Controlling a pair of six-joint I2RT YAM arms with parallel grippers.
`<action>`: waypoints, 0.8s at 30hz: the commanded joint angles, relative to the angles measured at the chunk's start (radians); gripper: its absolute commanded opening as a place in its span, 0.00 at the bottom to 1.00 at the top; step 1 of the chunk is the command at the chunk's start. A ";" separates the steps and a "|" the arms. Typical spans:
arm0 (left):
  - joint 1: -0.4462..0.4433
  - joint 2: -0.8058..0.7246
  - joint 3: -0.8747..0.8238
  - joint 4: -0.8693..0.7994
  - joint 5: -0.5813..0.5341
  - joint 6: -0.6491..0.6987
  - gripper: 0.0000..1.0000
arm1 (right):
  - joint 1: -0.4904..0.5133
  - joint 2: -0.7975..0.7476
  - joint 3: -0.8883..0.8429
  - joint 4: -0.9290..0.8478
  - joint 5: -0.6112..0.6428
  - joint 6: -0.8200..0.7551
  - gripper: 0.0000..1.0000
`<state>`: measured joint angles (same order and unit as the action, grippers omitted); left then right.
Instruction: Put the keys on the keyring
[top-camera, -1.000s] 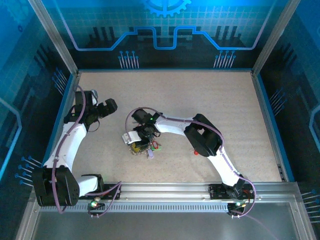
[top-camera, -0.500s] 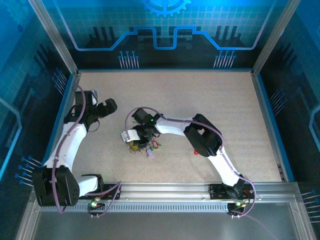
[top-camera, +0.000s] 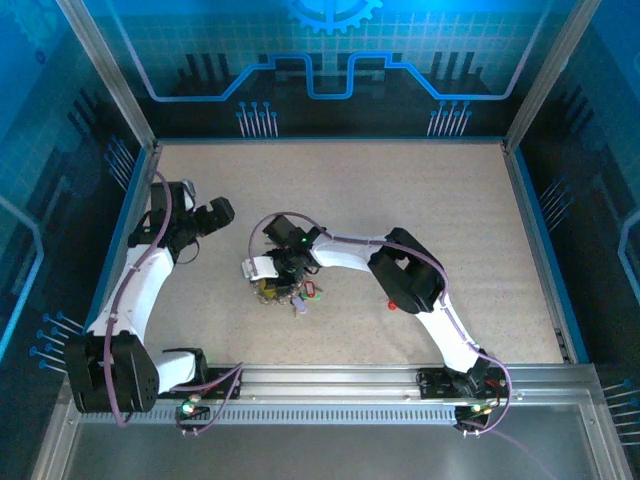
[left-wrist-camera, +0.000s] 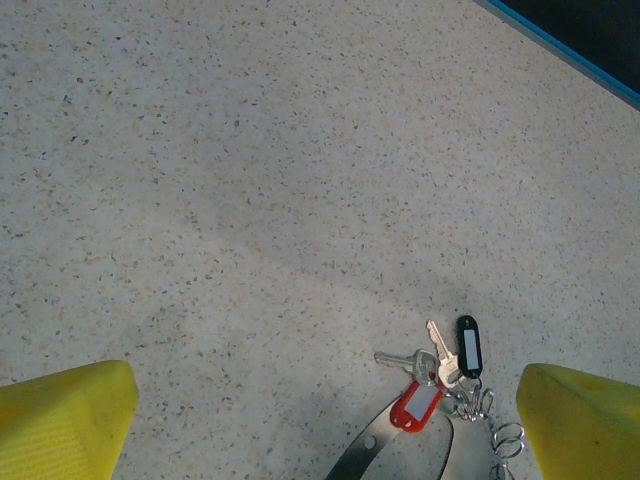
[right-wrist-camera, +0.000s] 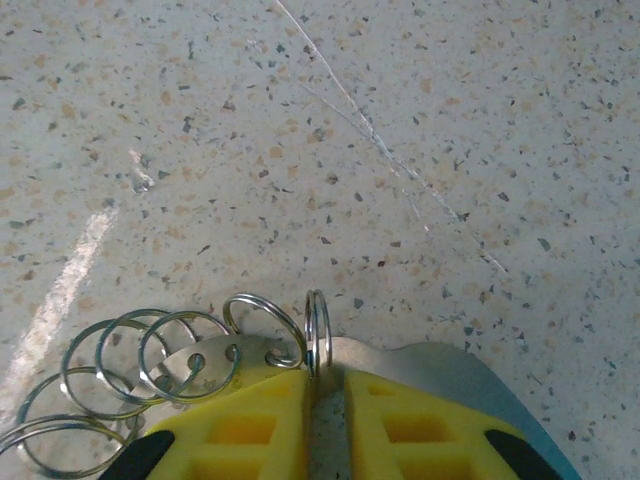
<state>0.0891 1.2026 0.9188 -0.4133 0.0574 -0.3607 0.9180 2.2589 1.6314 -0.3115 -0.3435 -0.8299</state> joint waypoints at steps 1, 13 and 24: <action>0.011 -0.015 -0.009 0.004 -0.003 0.010 0.99 | 0.019 0.019 0.041 -0.063 0.004 -0.003 0.18; 0.011 -0.035 -0.013 0.010 -0.021 0.011 0.99 | 0.038 0.053 0.078 -0.091 0.064 -0.012 0.17; 0.011 -0.040 -0.003 -0.006 -0.018 0.016 0.99 | 0.033 0.002 0.017 -0.034 0.054 -0.011 0.14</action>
<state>0.0891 1.1824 0.9188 -0.4133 0.0460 -0.3607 0.9482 2.2818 1.6741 -0.3504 -0.2951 -0.8379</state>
